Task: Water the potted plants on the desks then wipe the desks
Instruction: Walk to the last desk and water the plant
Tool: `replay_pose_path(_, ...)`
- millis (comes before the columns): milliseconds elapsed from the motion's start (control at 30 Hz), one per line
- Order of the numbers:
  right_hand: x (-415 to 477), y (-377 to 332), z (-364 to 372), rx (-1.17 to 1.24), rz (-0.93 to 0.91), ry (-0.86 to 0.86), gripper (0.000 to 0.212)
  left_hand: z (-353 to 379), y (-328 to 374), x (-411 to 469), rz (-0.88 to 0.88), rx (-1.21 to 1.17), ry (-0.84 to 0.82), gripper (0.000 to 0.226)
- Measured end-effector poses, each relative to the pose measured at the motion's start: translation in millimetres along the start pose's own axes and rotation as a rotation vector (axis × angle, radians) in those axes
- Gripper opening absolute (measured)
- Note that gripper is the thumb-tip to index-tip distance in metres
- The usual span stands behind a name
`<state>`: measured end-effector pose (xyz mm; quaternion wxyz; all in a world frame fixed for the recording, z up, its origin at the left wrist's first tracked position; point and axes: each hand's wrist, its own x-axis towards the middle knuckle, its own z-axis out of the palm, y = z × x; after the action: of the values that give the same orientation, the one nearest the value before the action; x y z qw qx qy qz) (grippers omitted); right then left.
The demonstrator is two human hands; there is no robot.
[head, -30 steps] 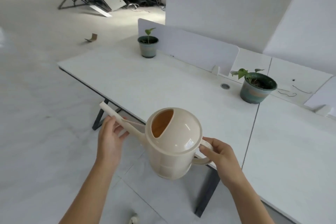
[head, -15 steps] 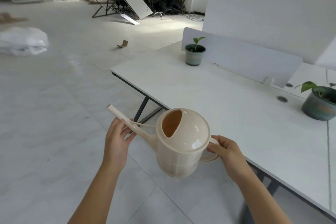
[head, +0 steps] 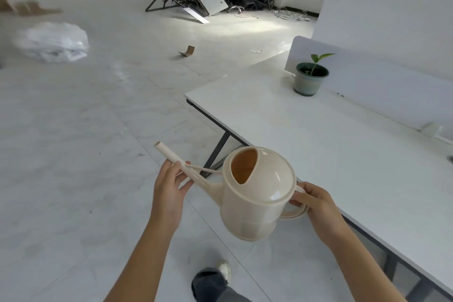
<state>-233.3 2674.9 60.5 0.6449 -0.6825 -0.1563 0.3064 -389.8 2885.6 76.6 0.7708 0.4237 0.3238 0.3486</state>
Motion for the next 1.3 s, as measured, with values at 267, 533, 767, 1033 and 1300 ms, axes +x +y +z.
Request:
replay_pose_path(267,127,-26,50,-0.015,-0.043,-0.055,0.020,1,29,117,0.032,0.030,0.041,0.021)
replay_pose_path(533,215,-49,83,-0.026,-0.031,-0.033,0.021,15,45,223,0.048,-0.001,0.034,0.032)
replay_pose_path(767,265,-52,91,-0.008,-0.017,0.151,0.024,42,40,314,-0.035,0.039,-0.134,0.016)
replay_pose_path(1033,297,-60,94,0.009,0.026,0.437,0.021,99,30,407,-0.177,0.065,-0.386,0.020)
replay_pose_path(1300,308,-58,62,0.092,0.086,0.637,0.024,167,-11,435,-0.269,0.043,-0.507,0.022)
